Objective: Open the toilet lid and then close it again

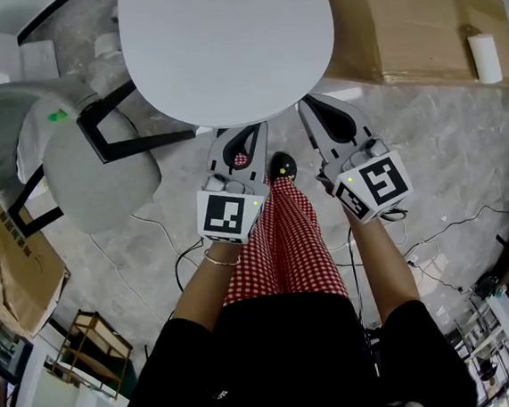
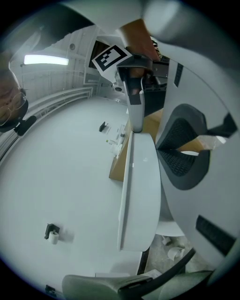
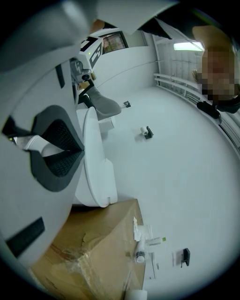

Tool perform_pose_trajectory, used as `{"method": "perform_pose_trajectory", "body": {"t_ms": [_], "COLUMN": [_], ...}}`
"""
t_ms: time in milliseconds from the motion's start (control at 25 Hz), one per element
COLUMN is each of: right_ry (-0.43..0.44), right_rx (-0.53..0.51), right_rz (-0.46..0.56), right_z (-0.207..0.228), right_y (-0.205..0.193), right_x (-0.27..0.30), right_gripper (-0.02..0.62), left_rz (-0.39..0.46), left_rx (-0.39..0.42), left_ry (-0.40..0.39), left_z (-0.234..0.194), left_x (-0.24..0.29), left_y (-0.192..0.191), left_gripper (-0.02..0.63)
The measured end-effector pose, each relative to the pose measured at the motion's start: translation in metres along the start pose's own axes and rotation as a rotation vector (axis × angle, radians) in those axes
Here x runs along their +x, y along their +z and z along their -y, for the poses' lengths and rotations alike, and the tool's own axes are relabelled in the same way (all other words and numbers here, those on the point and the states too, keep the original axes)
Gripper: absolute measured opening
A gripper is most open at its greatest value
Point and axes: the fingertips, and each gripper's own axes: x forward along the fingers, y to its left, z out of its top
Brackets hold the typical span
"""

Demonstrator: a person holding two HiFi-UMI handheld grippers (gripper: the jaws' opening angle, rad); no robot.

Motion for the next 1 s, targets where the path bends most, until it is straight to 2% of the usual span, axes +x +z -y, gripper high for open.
{"method": "perform_pose_trajectory", "body": {"t_ms": [1000], "right_ry": [0.025], "right_rx": [-0.005], "right_rz": [0.049], "right_z": [-0.002], "right_y": [0.054], "right_x": [-0.004], "right_gripper": [0.020], "left_rz": [0.052], "left_rx": [0.011], "left_ry": [0.006], "left_z": [0.003], "left_x": [-0.005], "left_y": [0.057], "left_gripper": [0.003]}}
